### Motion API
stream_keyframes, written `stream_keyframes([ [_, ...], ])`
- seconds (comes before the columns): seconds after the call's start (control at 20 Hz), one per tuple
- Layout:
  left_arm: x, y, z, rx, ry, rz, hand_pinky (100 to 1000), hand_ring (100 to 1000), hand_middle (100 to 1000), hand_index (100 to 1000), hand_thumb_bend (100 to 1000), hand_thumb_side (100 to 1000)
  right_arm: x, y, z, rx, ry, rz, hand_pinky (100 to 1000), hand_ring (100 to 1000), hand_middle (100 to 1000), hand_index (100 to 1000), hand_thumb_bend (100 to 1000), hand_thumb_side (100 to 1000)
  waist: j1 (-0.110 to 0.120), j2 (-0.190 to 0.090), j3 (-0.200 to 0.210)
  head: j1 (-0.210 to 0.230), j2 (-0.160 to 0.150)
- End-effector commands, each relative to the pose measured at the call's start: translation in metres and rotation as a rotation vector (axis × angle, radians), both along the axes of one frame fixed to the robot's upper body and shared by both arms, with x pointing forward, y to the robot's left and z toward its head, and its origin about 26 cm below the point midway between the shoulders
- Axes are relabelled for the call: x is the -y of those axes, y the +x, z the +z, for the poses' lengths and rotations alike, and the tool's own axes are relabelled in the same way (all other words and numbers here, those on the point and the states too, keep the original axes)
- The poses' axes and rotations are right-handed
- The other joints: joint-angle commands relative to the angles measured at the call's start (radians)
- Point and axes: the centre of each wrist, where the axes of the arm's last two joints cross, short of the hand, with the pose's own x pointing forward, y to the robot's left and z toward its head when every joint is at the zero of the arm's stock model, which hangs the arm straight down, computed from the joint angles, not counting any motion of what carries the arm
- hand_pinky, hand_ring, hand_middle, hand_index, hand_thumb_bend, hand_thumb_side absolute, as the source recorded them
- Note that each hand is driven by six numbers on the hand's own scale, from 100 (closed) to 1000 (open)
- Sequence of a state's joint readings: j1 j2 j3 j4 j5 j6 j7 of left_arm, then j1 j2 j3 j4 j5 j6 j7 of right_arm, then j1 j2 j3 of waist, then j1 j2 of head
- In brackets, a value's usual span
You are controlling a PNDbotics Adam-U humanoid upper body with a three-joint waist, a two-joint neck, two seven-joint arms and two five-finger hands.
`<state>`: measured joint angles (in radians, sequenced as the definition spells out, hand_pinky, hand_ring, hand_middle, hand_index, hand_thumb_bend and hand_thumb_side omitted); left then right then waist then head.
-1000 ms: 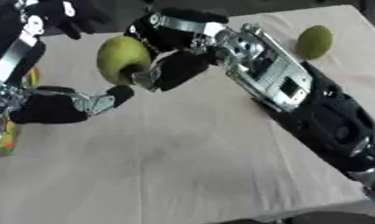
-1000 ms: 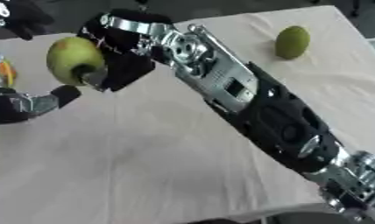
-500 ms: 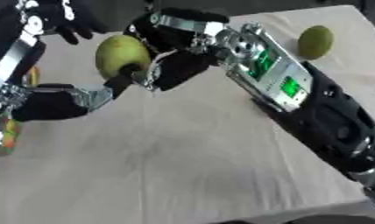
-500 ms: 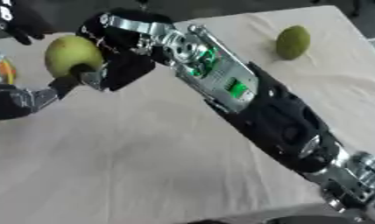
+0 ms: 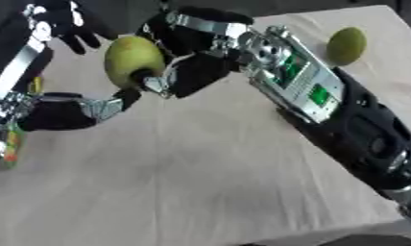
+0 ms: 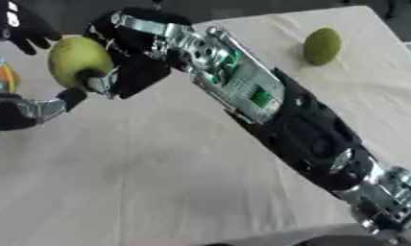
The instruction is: Pick up the objects with one hand, pass them to the other hand, and then place them into the box on the other side of the table.
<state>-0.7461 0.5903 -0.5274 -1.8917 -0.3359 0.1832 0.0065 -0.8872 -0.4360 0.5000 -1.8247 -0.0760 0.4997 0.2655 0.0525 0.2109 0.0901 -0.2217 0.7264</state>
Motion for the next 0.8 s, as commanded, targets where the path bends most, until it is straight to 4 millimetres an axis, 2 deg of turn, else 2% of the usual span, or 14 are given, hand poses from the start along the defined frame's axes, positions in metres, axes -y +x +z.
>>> stream_keyframes([
  [0.05,-0.0029,0.0006,0.0047,0.004,0.001,0.014,561,597,626,697,590,231,0.0012,-0.0055,0.0106,0.037,0.022,0.011,712,564,505,643,153,100,0.0,-0.015,0.0,0.008,-0.009],
  [0.25,-0.0041,0.0002,0.0054,0.02,-0.008,0.034,569,606,646,714,632,223,0.0016,-0.0048,0.0094,0.035,0.021,0.007,711,563,504,642,156,100,0.0,-0.015,0.0,0.015,-0.01],
  [0.4,-0.0054,0.0015,0.0037,0.016,-0.005,0.053,567,603,641,714,626,212,0.0022,-0.0046,0.0092,0.036,0.024,0.005,711,563,504,642,158,100,0.001,-0.015,0.0,0.018,-0.011],
  [0.8,-0.0048,0.0046,0.0029,-0.004,-0.029,0.062,556,594,627,702,537,220,0.0018,-0.0057,0.0094,0.029,0.023,0.018,710,563,504,642,160,100,0.0,-0.013,0.0,0.018,-0.014],
])
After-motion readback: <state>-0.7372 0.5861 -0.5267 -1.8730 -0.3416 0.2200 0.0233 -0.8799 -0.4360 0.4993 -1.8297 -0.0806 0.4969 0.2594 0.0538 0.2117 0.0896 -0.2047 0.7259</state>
